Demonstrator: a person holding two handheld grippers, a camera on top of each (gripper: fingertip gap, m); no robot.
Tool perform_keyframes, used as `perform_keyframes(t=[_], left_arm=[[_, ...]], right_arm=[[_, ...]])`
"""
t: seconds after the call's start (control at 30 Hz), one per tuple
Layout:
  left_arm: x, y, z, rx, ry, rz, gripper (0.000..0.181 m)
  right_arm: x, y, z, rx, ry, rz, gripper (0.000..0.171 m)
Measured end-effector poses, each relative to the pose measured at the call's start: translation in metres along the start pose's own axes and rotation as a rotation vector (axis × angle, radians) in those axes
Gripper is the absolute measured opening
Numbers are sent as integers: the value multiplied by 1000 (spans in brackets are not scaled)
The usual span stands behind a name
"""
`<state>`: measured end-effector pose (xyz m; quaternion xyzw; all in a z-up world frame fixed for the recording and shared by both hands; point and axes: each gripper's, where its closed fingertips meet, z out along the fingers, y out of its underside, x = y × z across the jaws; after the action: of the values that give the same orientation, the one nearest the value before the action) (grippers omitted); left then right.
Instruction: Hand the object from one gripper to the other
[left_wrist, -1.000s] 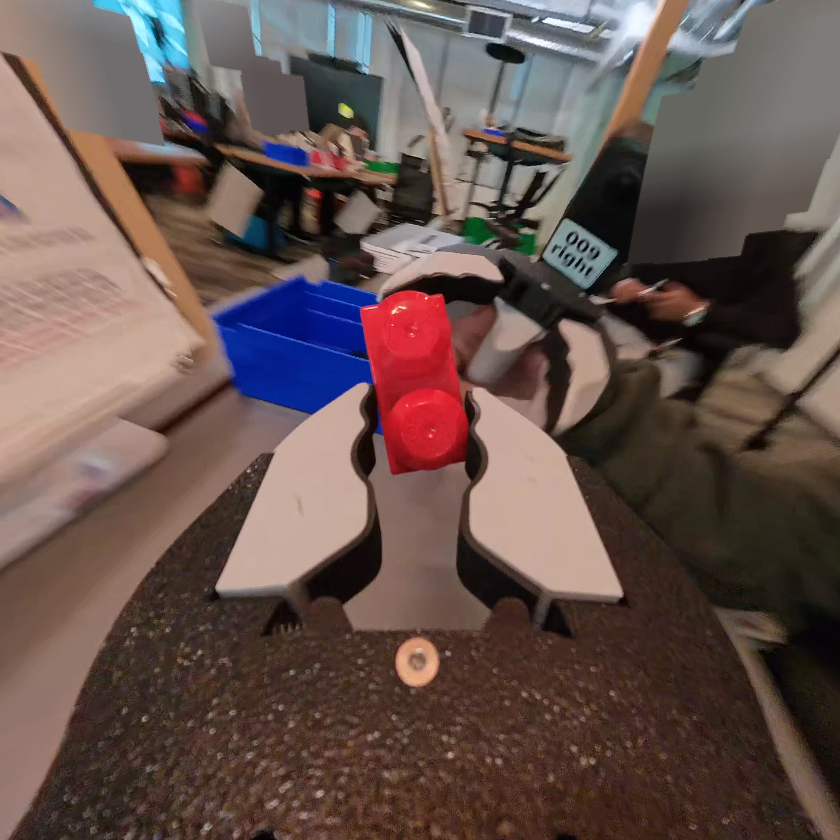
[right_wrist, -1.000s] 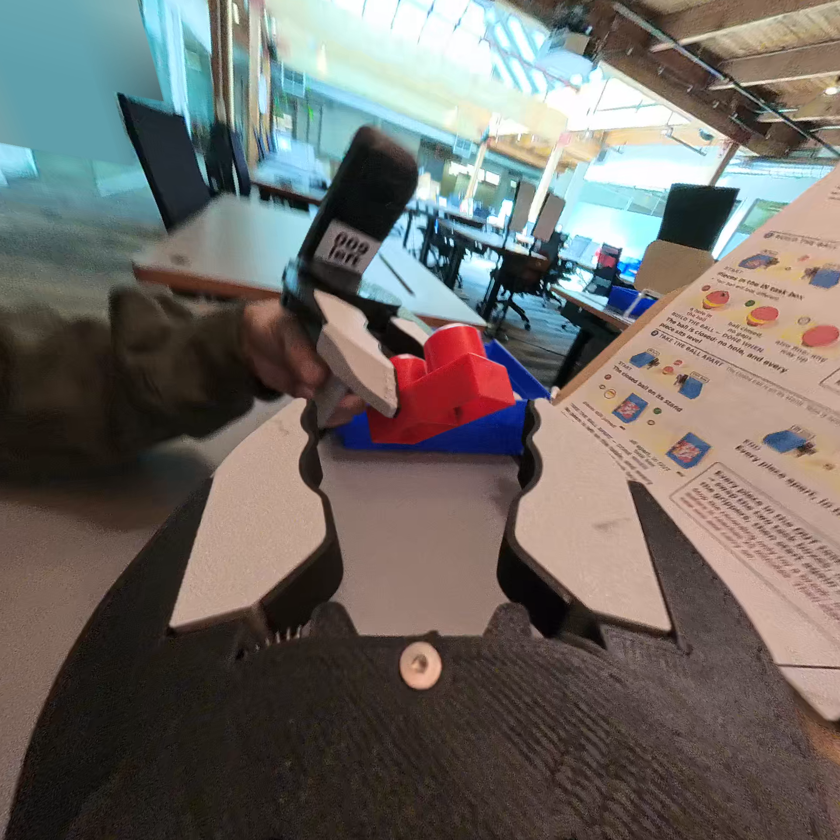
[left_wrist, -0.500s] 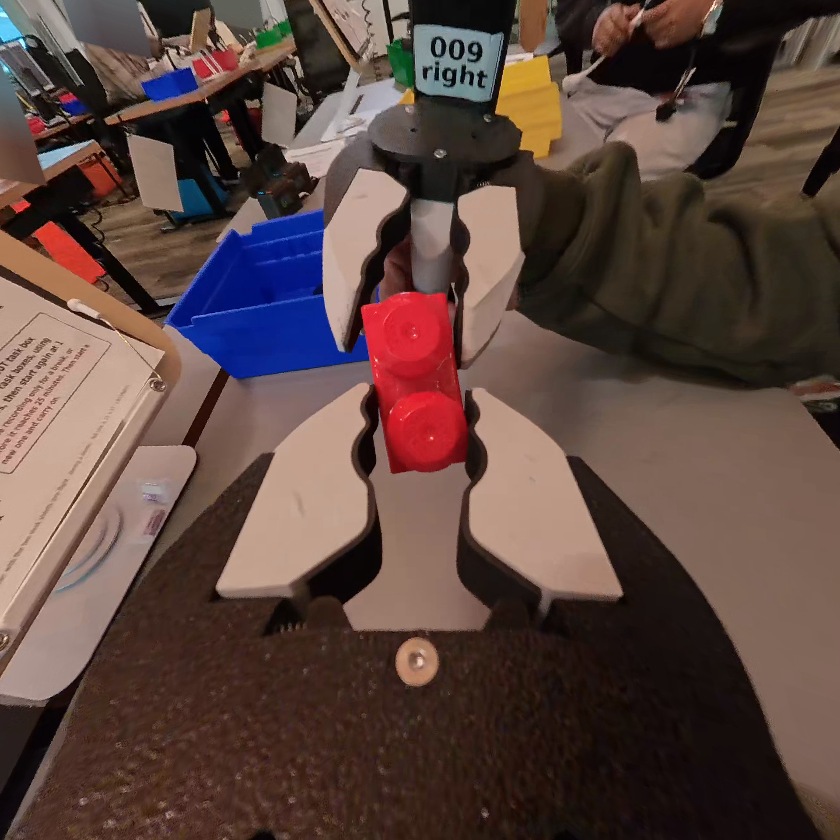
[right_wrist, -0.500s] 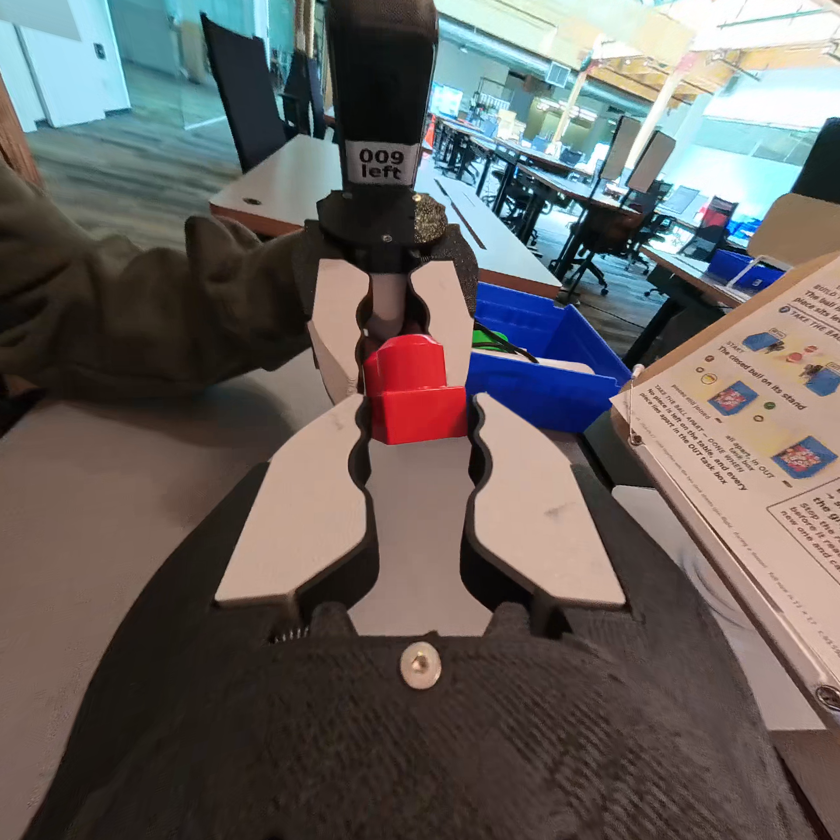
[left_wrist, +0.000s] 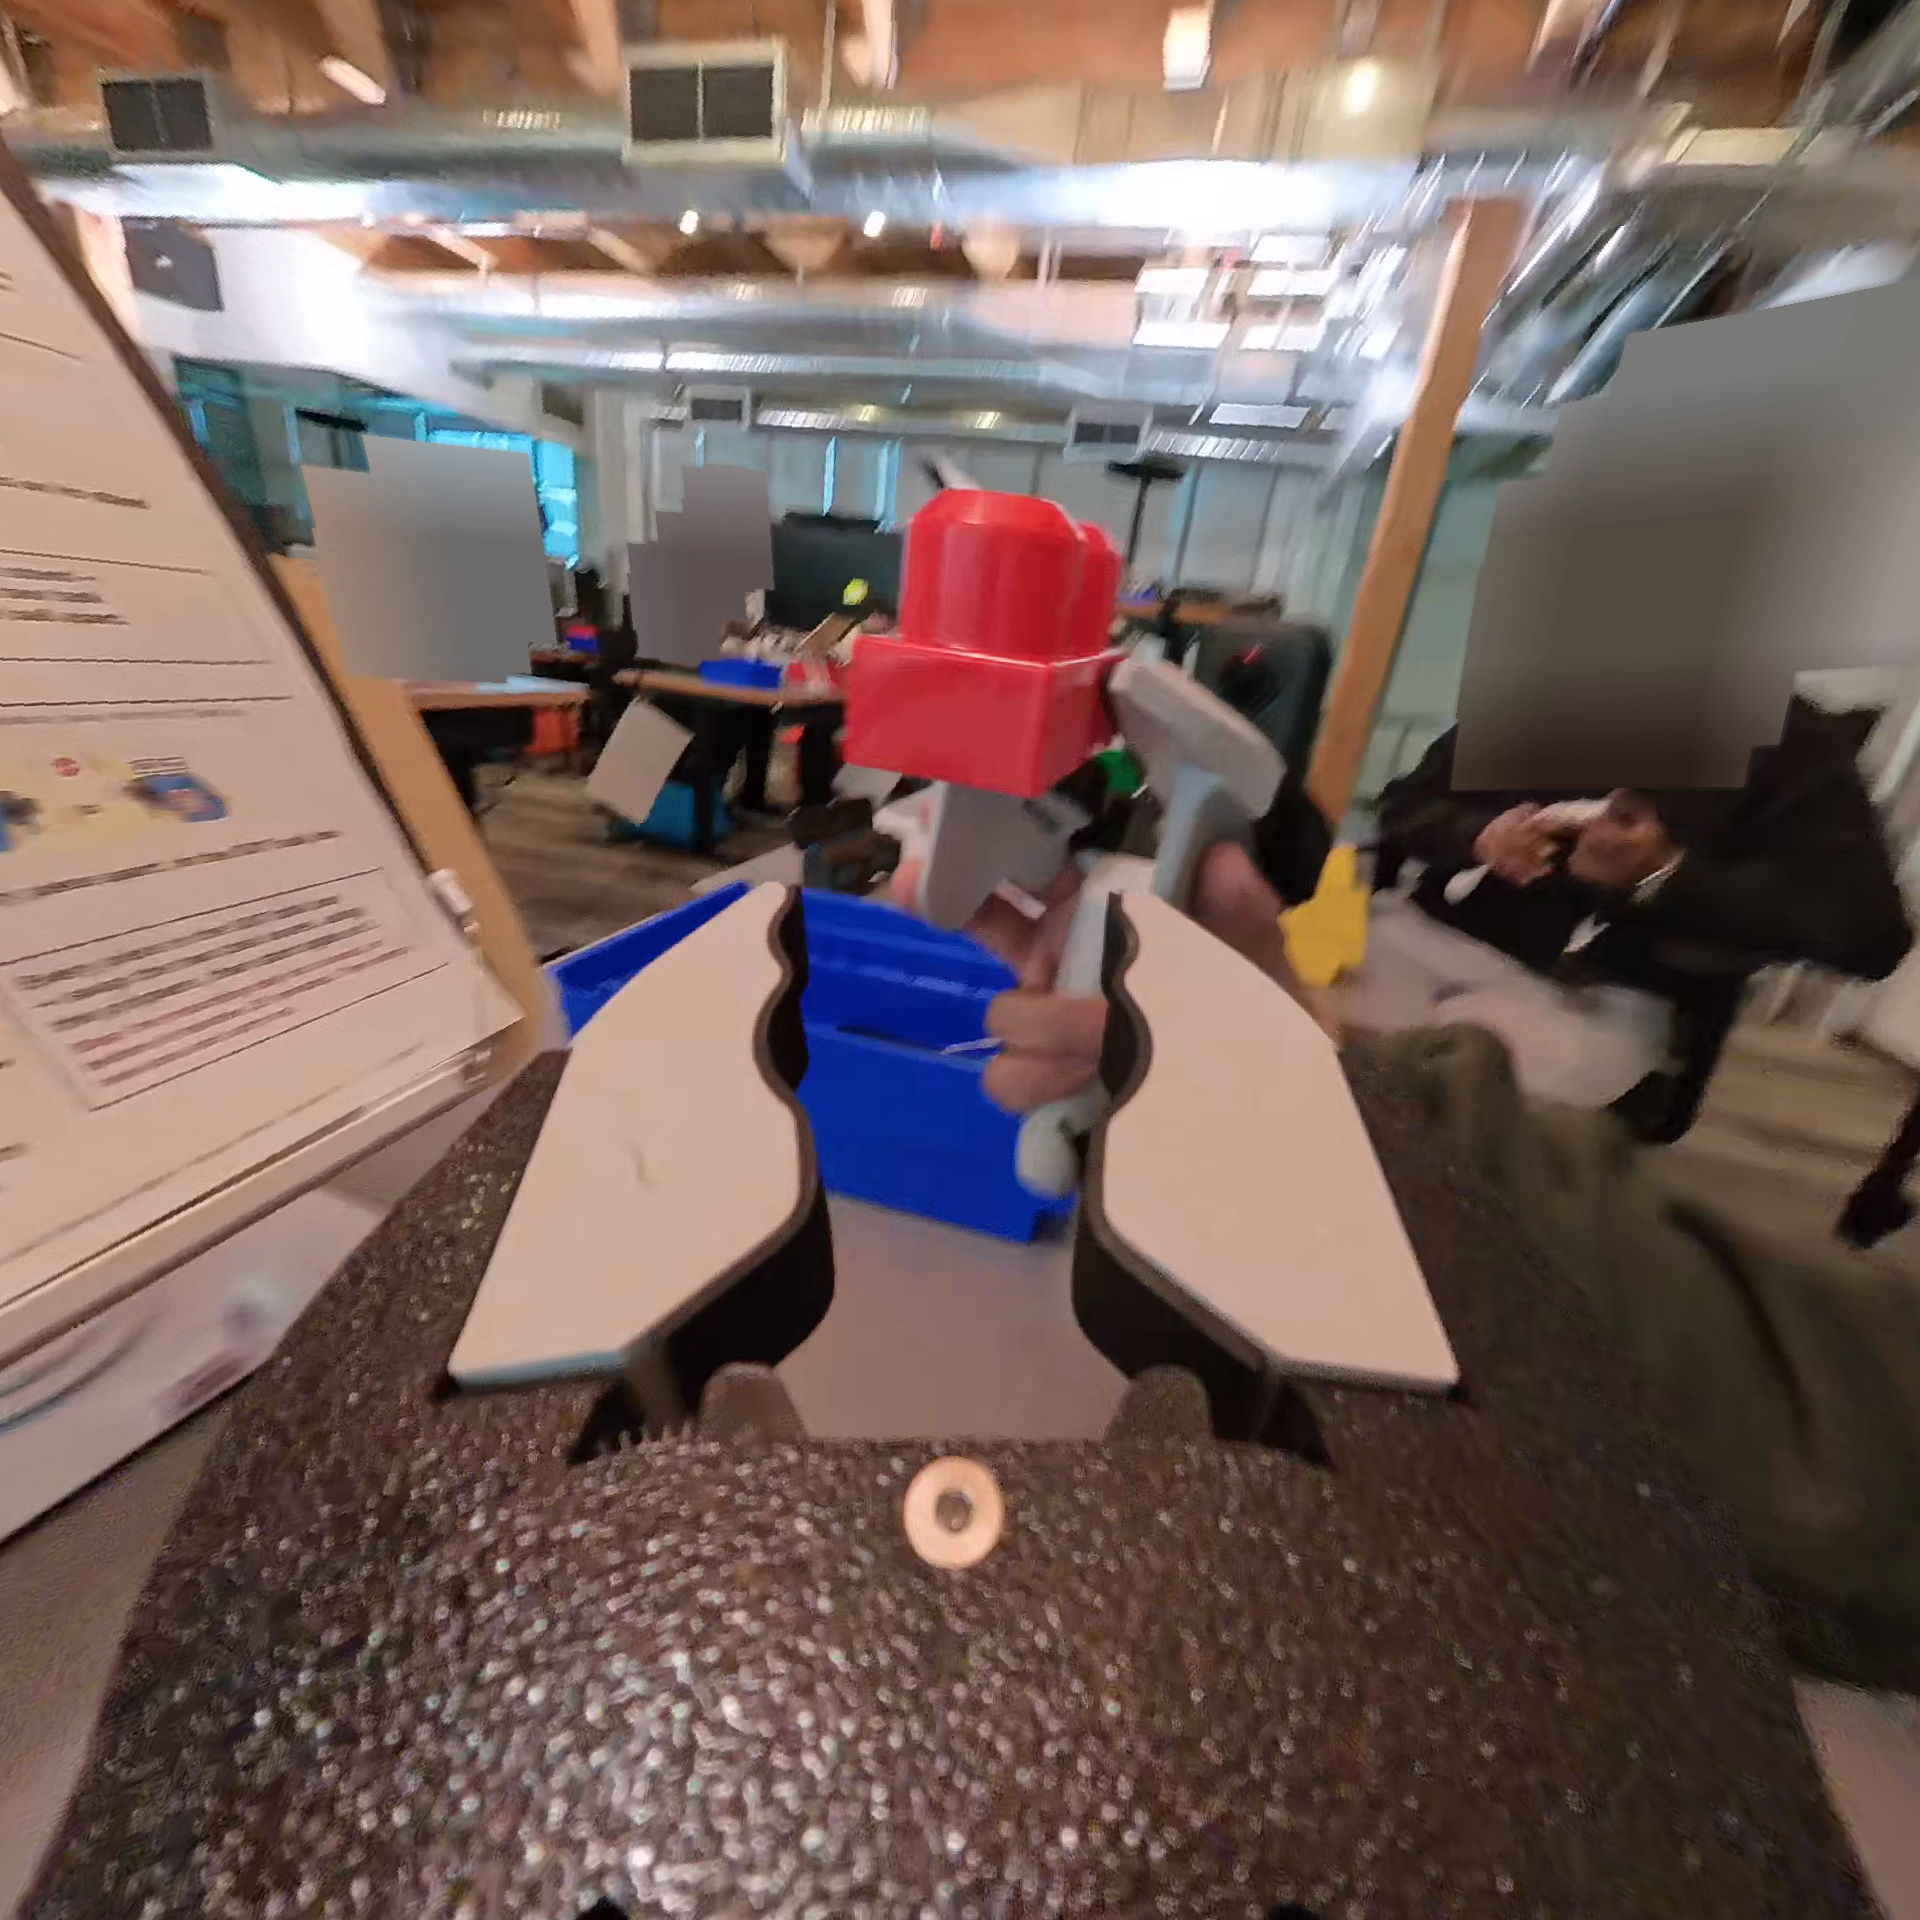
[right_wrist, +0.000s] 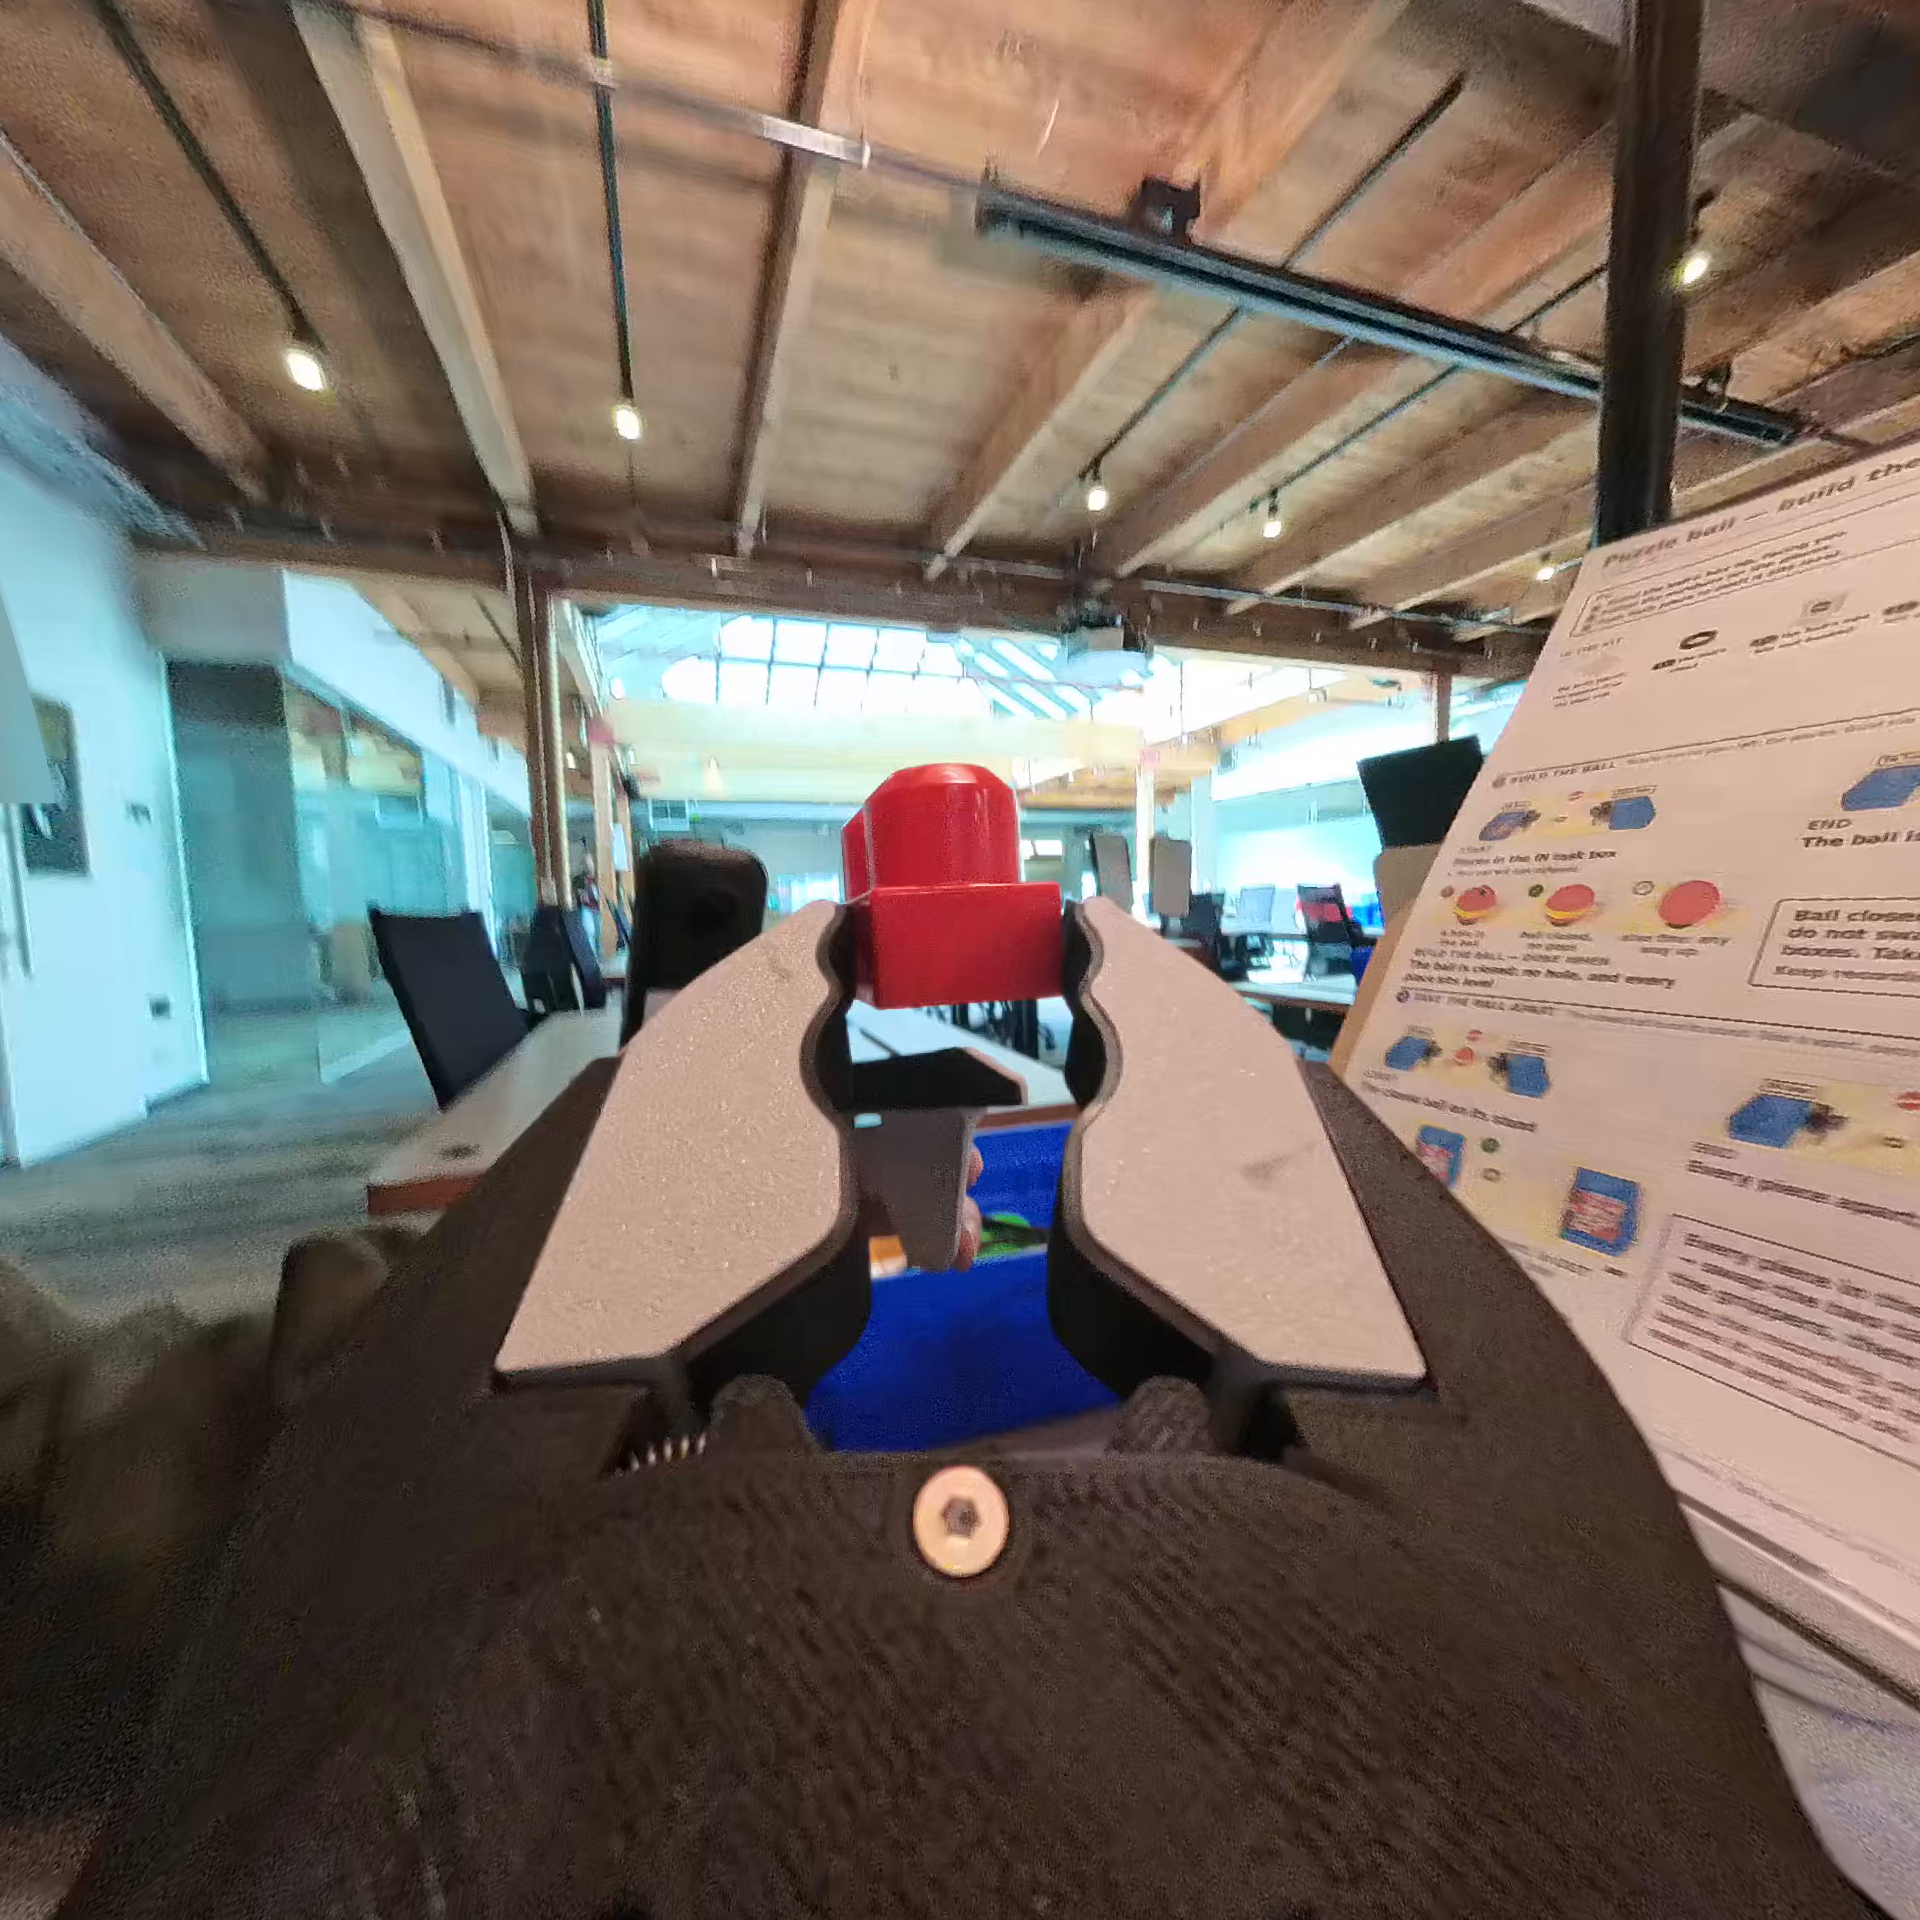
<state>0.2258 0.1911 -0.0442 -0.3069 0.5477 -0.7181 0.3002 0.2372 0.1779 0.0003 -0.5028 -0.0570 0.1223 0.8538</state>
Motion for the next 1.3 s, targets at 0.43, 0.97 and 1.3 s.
perform_keyframes(t=[0.43,0.97,1.3], left_arm=[[14,-27,-1,244,37,-41,43],[-8,-1,-4,-132,-162,314,35],[-30,46,-16,-627,-339,650,35]], right_arm=[[-17,11,19,115,-114,255,38],[0,21,-5,-167,-1,-77,52],[-14,57,1,-509,26,-408,58]])
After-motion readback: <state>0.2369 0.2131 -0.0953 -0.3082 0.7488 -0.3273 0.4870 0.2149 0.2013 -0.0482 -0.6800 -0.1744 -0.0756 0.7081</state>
